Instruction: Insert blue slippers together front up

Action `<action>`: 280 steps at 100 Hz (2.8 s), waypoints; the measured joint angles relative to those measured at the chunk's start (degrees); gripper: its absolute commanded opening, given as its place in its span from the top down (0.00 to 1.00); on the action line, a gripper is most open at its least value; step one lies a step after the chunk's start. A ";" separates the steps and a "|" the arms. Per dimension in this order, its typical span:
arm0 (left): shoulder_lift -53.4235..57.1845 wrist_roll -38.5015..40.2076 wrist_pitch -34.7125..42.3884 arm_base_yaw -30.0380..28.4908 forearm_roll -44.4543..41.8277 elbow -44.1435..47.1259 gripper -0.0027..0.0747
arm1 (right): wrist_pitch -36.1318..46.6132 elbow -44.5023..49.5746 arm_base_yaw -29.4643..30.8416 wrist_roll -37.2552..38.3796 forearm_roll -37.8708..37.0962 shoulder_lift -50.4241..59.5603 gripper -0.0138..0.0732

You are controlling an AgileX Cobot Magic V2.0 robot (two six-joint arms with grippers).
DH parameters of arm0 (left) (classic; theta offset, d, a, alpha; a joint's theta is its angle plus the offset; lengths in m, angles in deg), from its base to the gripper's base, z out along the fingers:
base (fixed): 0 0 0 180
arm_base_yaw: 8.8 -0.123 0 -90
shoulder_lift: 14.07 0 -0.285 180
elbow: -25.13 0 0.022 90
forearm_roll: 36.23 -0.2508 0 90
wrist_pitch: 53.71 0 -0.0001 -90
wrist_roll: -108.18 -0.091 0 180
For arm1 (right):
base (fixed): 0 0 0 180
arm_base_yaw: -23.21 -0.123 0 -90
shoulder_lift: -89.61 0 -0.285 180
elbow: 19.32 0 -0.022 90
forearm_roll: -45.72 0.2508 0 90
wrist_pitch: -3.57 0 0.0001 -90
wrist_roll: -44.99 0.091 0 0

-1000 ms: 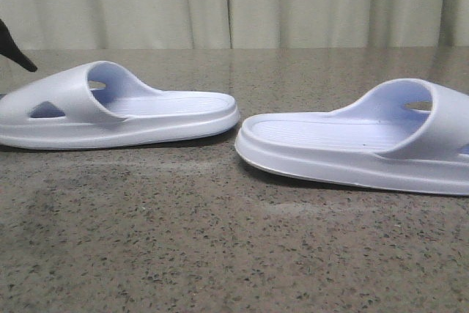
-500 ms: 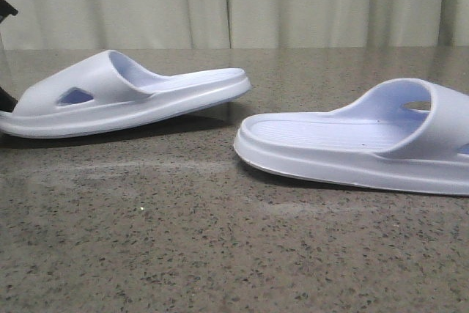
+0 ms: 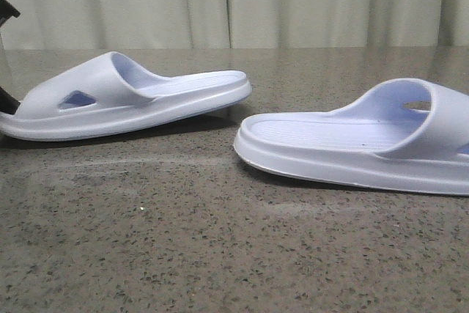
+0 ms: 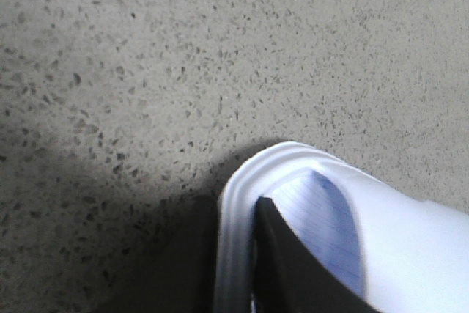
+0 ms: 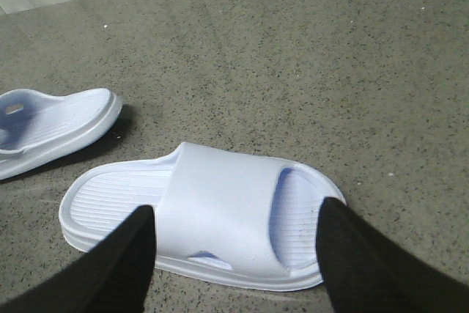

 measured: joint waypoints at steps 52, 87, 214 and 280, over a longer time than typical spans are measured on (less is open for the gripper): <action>20.34 -0.68 -5.08 0.36 -0.81 1.20 0.94 | 2.71 0.00 0.00 0.02 -4.26 0.00 0.38; 31.73 -0.72 -8.57 0.36 -1.16 1.39 0.94 | 2.68 0.90 0.65 15.81 -19.73 0.00 0.38; 32.30 -0.81 -14.43 0.36 -1.74 1.85 0.94 | 8.11 7.14 0.74 36.17 -11.43 -13.94 0.38; 32.30 -0.81 -14.88 0.36 -1.58 1.85 0.94 | 14.56 7.14 0.74 36.17 -9.59 -26.25 0.38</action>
